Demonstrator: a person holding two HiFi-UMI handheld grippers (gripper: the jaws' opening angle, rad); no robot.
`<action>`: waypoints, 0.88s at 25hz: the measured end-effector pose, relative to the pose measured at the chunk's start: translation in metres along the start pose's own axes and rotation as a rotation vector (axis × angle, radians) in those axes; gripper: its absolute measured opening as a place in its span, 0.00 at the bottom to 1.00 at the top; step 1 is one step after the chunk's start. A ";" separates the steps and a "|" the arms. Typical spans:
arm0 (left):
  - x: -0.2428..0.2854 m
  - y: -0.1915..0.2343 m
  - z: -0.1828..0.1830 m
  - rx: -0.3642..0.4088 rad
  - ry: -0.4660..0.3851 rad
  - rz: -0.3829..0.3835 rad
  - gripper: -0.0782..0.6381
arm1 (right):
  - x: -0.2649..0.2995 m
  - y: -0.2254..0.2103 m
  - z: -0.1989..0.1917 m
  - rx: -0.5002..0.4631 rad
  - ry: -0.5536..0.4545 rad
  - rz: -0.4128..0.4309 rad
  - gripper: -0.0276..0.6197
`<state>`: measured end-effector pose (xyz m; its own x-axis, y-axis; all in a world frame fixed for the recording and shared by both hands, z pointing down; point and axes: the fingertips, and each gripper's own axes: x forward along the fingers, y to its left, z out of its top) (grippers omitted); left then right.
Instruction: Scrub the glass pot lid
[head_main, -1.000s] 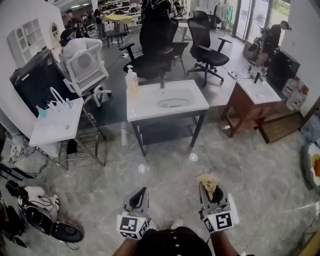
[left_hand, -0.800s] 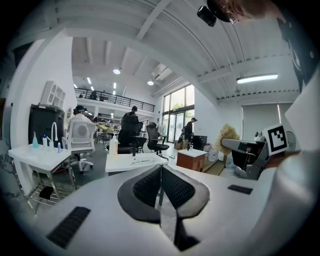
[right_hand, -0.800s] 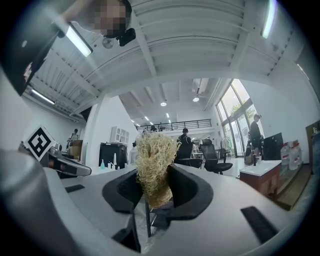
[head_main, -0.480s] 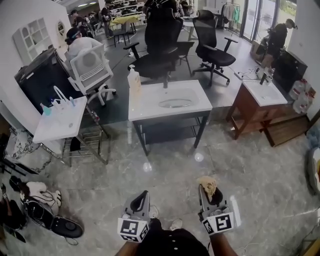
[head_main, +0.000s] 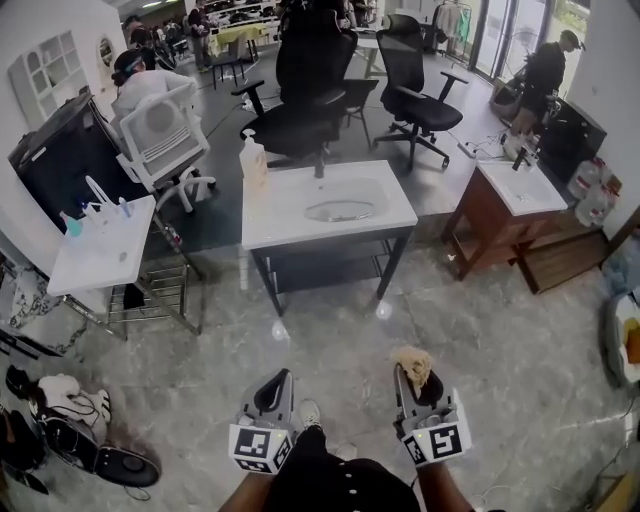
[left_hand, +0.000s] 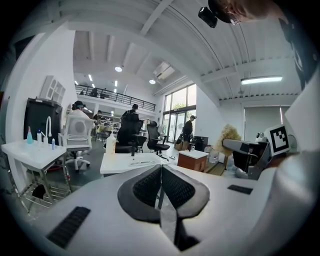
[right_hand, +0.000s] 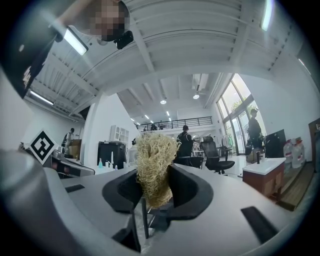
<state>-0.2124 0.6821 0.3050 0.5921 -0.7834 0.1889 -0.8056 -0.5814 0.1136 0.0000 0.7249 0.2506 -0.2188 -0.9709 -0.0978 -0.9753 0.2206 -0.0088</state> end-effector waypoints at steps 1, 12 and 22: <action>0.009 0.005 0.004 0.000 -0.004 -0.006 0.15 | 0.009 -0.002 0.000 -0.007 0.001 -0.001 0.26; 0.082 0.060 0.031 -0.010 -0.026 -0.018 0.15 | 0.100 -0.023 0.001 -0.026 0.001 -0.015 0.26; 0.116 0.110 0.045 0.004 -0.024 -0.026 0.15 | 0.156 -0.016 -0.006 -0.028 -0.009 -0.016 0.26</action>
<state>-0.2310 0.5174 0.2955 0.6134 -0.7730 0.1620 -0.7897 -0.6026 0.1147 -0.0184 0.5688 0.2414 -0.2025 -0.9735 -0.1064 -0.9793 0.2019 0.0169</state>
